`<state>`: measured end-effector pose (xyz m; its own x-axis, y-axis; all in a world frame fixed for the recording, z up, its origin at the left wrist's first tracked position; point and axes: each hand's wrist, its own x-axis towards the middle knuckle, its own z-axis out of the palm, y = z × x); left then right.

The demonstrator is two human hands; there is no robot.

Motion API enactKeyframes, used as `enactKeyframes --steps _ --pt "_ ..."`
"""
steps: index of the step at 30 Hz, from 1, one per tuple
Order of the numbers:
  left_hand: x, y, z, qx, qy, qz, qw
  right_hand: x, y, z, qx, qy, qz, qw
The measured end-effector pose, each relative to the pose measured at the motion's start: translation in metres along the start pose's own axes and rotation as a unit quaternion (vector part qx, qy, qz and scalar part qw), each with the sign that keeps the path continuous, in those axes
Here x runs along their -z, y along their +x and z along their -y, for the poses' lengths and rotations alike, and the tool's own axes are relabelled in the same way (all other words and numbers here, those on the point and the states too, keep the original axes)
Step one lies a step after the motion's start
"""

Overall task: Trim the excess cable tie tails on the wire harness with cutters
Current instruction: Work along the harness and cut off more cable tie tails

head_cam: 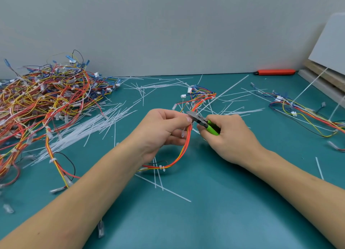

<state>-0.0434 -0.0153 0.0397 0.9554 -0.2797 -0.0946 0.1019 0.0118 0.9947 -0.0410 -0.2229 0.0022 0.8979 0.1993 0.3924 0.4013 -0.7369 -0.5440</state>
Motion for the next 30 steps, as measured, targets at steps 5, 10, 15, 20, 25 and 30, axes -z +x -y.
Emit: enactKeyframes --steps 5,10,15,20,25,30 --pt "-0.0004 0.0008 0.0021 0.016 -0.008 -0.009 1.000 -0.0011 0.0028 -0.0014 0.043 -0.010 -0.008 0.999" --pt "-0.0001 0.0019 0.0031 0.017 -0.008 -0.010 1.000 -0.0028 0.0032 -0.0030 0.042 -0.006 -0.014 0.999" --pt "0.0006 0.0020 0.0032 0.016 -0.013 0.000 1.000 -0.0009 0.0015 -0.0023 0.012 -0.021 -0.016 1.000" --pt "-0.0011 0.0011 0.0029 0.012 -0.003 -0.001 1.000 0.0013 -0.0003 -0.0004 0.003 -0.011 -0.013 1.000" --pt "-0.0009 0.0020 0.0040 0.022 -0.001 -0.014 1.000 0.0003 0.0036 -0.0006 0.042 -0.017 -0.002 0.999" --pt "-0.0007 0.0021 0.0040 0.020 -0.004 -0.010 1.000 0.0011 0.0040 -0.0015 0.046 -0.019 -0.019 0.999"
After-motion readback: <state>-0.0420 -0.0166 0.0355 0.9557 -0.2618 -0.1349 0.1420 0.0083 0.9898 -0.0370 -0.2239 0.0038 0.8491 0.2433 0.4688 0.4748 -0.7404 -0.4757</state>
